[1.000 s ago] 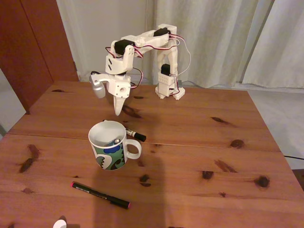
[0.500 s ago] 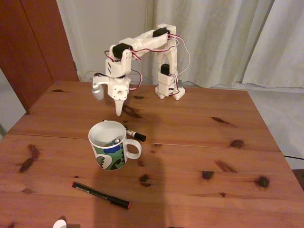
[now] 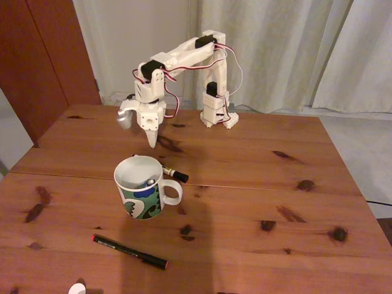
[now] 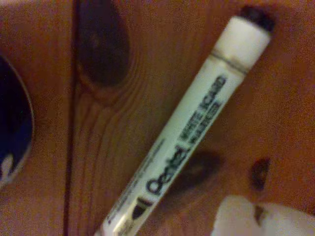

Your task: Clean up the desk and place the pens and markers into the cup

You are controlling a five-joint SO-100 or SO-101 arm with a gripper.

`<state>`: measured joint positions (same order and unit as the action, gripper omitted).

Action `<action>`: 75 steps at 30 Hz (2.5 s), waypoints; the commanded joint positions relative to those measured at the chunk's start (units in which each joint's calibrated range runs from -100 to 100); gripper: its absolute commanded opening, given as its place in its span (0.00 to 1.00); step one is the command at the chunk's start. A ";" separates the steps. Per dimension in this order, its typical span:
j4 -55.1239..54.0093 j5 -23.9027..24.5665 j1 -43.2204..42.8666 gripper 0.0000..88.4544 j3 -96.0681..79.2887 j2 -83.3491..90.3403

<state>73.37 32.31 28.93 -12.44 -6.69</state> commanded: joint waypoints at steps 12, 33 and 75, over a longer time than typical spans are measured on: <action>-0.81 0.22 1.91 0.02 0.72 0.36; -10.88 9.70 -4.77 0.02 1.62 -5.76; -10.96 10.38 -5.49 0.01 1.62 -13.45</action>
<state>63.17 42.86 23.36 -12.27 -20.00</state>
